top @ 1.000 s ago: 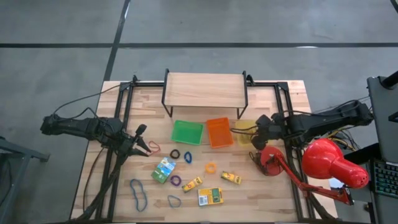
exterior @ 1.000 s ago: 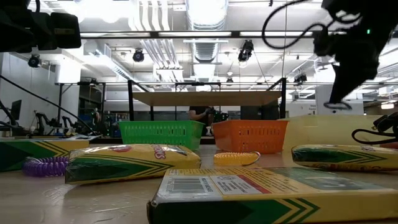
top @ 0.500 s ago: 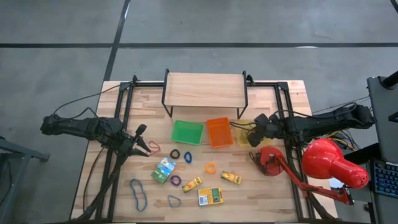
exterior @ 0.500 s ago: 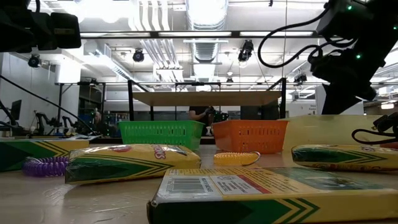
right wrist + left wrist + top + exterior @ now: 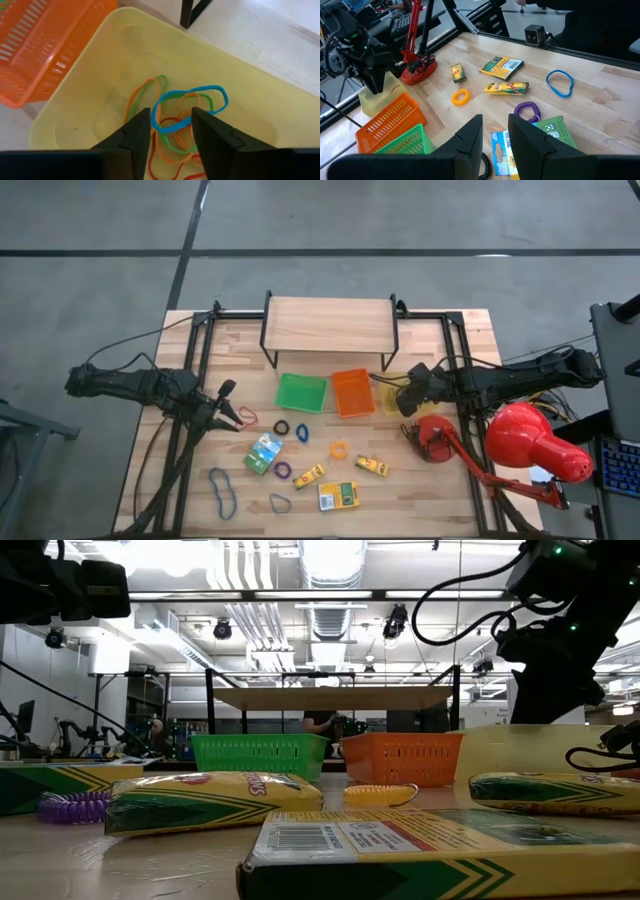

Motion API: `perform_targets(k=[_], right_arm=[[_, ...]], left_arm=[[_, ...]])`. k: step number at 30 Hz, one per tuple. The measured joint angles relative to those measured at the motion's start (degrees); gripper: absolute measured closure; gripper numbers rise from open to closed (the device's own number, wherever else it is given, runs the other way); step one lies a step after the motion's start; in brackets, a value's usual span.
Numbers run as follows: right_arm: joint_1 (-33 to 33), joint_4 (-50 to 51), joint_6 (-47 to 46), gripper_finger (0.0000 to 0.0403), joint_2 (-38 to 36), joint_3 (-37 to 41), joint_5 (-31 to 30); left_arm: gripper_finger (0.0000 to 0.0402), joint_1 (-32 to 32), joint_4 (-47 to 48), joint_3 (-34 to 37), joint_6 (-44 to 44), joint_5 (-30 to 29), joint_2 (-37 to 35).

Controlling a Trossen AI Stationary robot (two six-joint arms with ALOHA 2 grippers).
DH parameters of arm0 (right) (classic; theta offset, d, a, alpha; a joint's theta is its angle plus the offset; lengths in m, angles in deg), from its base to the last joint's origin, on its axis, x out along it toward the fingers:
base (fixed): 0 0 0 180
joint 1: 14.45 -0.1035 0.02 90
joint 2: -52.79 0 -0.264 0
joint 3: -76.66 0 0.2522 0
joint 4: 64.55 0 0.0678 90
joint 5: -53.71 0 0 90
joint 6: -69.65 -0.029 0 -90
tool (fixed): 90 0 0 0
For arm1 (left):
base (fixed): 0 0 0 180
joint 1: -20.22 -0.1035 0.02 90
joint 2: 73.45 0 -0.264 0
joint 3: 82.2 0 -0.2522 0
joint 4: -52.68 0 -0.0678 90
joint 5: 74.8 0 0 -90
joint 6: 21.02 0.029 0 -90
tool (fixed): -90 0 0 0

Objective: Pick & Place Office Desk Supplies
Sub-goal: Put the red rubber band into the yellow bin

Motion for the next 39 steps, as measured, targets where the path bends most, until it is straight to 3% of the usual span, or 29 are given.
perform_targets(k=[14,21,29,39], right_arm=[[0.0,-0.75,0.93,0.0239,0.02,-0.49,0.04],[-1.54,-3.21,7.57,0.0248,0.09,-5.5,-0.65],[-6.42,-16.57,19.4,0.0251,0.09,-6.35,-4.38],[-10.96,-34.56,34.16,0.0258,3.71,-4.82,-4.68]], left_arm=[[0.0306,0.0,0.0,0.0,-0.02,0.0,-0.01],[0.0306,0.0,0.0,0.0,-0.02,0.0,-0.01],[0.0306,0.0,0.0,0.0,-0.02,0.0,-0.01],[0.0306,0.0,0.0,0.0,-0.02,-0.01,-0.01]])
